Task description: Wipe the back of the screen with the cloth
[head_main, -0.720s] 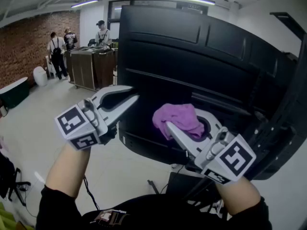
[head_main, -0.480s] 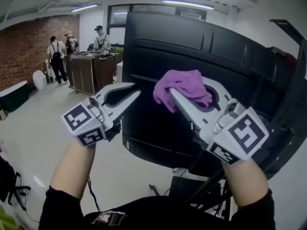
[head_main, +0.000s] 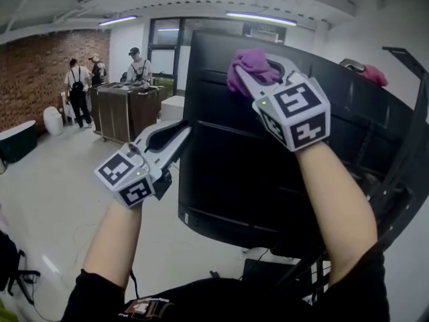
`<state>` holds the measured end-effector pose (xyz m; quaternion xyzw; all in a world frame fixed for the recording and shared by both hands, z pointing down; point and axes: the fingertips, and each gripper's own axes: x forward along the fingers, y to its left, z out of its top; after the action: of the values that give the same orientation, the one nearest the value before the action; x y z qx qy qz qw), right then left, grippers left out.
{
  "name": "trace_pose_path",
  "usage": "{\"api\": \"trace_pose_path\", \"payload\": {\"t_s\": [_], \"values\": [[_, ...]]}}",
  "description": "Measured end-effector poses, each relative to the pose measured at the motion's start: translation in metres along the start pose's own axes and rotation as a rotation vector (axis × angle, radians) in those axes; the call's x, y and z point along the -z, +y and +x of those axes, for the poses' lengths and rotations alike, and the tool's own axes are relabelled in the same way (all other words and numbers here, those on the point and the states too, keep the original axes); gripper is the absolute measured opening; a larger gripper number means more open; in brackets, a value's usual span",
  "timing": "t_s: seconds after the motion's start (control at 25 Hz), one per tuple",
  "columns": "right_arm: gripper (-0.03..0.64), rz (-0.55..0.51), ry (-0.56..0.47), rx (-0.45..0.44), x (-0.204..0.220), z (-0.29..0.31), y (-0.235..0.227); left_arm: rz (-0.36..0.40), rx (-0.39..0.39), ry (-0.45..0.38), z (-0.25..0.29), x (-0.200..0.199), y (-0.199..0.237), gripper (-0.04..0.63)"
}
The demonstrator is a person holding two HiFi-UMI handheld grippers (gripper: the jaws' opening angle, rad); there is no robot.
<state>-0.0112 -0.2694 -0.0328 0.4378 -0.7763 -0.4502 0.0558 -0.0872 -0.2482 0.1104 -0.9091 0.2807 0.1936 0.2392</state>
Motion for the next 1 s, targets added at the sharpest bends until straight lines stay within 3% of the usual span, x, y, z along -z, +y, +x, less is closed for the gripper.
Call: {"api": "trace_pose_path", "payload": {"t_s": [0.24, 0.48, 0.72, 1.0], "values": [[0.110, -0.109, 0.087, 0.032, 0.010, 0.067, 0.000, -0.014, -0.003, 0.042, -0.011, 0.028, 0.015, 0.058], [0.110, -0.303, 0.199, 0.005, 0.025, 0.101, 0.018, -0.035, -0.001, 0.049, -0.019, 0.045, 0.023, 0.058], [0.112, -0.354, 0.268, -0.012, 0.044, 0.064, -0.010, -0.027, 0.022, 0.050, -0.015, 0.045, 0.017, 0.058], [0.114, -0.423, 0.402, 0.001, 0.079, -0.027, -0.071, -0.010, 0.081, 0.037, 0.001, 0.041, -0.010, 0.058]]}}
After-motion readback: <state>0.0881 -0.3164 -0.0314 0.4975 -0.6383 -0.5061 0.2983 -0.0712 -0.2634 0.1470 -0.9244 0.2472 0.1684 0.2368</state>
